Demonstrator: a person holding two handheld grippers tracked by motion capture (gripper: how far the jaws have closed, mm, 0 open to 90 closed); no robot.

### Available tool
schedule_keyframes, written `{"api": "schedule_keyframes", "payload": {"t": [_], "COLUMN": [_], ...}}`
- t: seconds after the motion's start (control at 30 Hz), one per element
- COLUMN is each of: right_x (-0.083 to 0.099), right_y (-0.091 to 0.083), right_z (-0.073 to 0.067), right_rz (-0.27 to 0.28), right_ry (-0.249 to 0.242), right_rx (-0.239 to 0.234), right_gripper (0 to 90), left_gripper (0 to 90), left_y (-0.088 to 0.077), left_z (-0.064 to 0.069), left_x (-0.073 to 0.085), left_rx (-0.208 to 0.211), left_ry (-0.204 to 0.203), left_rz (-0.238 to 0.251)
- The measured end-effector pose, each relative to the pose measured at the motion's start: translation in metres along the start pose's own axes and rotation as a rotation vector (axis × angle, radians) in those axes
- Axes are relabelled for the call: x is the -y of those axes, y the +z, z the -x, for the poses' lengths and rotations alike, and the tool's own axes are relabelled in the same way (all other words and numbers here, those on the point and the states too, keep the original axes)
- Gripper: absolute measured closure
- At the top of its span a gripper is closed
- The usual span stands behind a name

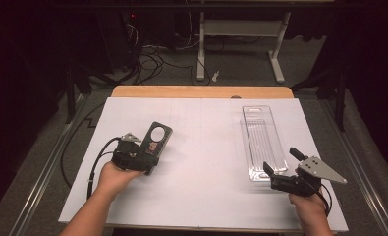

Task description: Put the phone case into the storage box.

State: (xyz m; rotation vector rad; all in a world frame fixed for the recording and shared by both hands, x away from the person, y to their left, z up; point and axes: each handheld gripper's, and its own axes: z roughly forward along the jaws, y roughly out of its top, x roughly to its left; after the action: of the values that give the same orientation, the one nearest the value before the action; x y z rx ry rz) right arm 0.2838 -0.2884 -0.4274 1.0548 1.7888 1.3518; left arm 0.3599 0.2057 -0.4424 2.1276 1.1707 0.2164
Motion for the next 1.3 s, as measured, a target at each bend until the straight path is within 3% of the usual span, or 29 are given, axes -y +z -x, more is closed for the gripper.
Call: {"api": "schedule_keyframes", "payload": {"t": [0.37, 0.47, 0.5, 0.6, 0.87, 1.03, 1.3], "right_x": [0.000, 0.001, 0.001, 0.001, 0.003, 0.003, 0.005], "right_y": [0.000, 0.001, 0.001, 0.001, 0.002, 0.002, 0.004], "right_z": [-0.001, 0.000, 0.000, 0.000, 0.000, 0.000, 0.001], "right_rz": [0.001, 0.002, 0.002, -0.002, -0.003, -0.003, -0.023], "right_ry": [0.002, 0.003, 0.003, 0.002, 0.007, 0.006, 0.012], "right_rx": [-0.007, -0.006, -0.004, -0.005, 0.003, 0.006, 0.015], "right_gripper": [0.3, 0.2, 0.2, 0.2, 0.3, 0.2, 0.2], "left_gripper": [13.0, 13.0, 13.0, 13.0, 13.0, 13.0, 13.0], "left_y": [-0.016, -0.018, -0.019, -0.018, -0.019, -0.024, -0.028], "left_z": [0.010, 0.008, 0.006, 0.005, 0.007, 0.006, 0.007], "left_x": [0.020, 0.023, 0.024, 0.028, 0.029, 0.029, 0.027], "left_rx": [-0.005, 0.002, 0.020, 0.021, 0.030, 0.039, 0.065], "left_ry": [0.029, 0.017, 0.010, 0.014, 0.059, 0.050, 0.072], "left_rz": [0.145, 0.172, 0.171, 0.183, 0.193, 0.239, 0.281]}}
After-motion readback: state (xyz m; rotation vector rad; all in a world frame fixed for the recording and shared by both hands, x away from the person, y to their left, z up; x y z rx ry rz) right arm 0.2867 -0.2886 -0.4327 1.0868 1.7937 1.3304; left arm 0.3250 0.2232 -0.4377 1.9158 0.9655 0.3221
